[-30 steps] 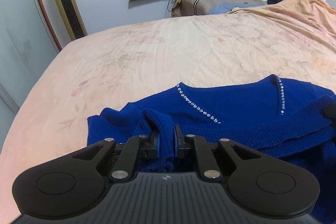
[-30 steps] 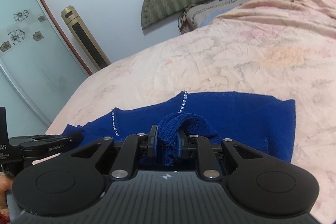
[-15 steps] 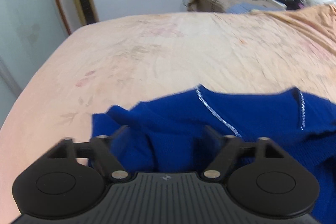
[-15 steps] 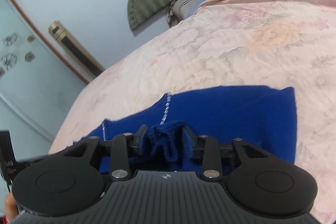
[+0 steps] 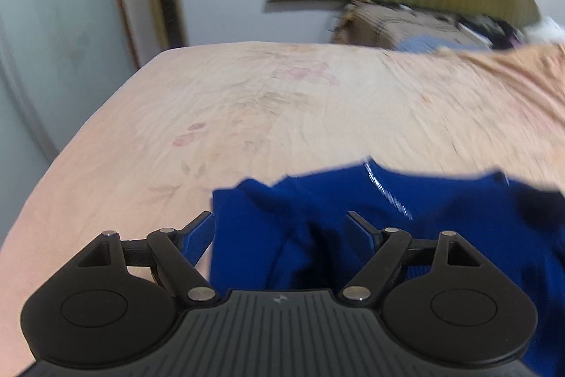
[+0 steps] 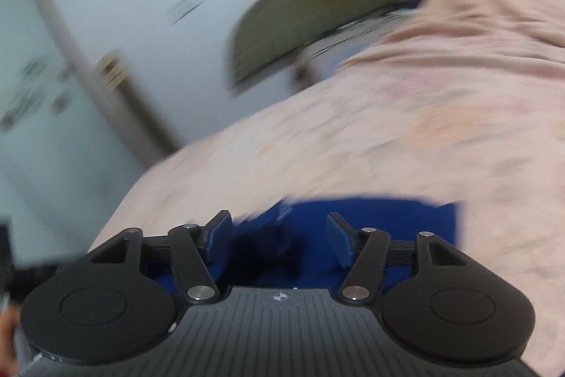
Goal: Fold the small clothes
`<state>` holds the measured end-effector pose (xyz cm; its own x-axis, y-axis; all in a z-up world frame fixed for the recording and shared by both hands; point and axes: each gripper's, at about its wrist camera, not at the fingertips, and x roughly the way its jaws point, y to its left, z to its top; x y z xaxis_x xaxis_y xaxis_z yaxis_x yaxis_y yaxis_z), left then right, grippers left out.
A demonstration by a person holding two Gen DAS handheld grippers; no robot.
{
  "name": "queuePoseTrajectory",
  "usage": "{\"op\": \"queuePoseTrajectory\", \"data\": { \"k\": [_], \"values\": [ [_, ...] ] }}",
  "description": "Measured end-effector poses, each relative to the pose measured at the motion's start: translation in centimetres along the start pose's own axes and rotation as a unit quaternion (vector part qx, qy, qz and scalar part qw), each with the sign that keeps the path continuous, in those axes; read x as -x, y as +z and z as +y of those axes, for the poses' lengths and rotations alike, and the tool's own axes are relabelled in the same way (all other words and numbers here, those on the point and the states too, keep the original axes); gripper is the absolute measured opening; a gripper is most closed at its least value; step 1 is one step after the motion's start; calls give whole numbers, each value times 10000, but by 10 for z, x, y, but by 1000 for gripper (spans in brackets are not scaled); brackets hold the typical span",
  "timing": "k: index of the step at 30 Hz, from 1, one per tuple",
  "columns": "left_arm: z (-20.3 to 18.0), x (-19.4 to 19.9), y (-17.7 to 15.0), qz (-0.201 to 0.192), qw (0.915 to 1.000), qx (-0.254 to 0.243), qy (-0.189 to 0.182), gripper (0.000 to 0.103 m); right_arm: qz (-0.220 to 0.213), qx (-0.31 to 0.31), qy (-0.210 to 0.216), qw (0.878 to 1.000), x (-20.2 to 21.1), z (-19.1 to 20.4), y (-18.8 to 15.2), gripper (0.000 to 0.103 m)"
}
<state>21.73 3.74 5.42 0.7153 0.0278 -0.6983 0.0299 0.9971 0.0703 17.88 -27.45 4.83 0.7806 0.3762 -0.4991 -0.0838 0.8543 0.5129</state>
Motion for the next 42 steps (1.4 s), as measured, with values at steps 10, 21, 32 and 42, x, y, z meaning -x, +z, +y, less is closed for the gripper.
{"op": "queuePoseTrajectory", "data": {
  "k": [10, 21, 32, 42],
  "values": [
    [-17, 9, -17, -58, 9973, -721, 151, 80, 18, 270, -1605, 9867, -59, -7, 8, 72],
    [-8, 0, -10, 55, 9995, -239, 180, 80, -184, 59, -479, 9987, -8, -13, 9, 95],
    [-22, -21, -16, 206, 9947, -839, 561, 80, 193, 1087, -2564, 9602, -64, 2, 6, 94],
    [3, -20, 0, 79, 9993, -299, 214, 80, -366, 760, -1671, 9823, -2, 2, 12, 102]
  ]
}}
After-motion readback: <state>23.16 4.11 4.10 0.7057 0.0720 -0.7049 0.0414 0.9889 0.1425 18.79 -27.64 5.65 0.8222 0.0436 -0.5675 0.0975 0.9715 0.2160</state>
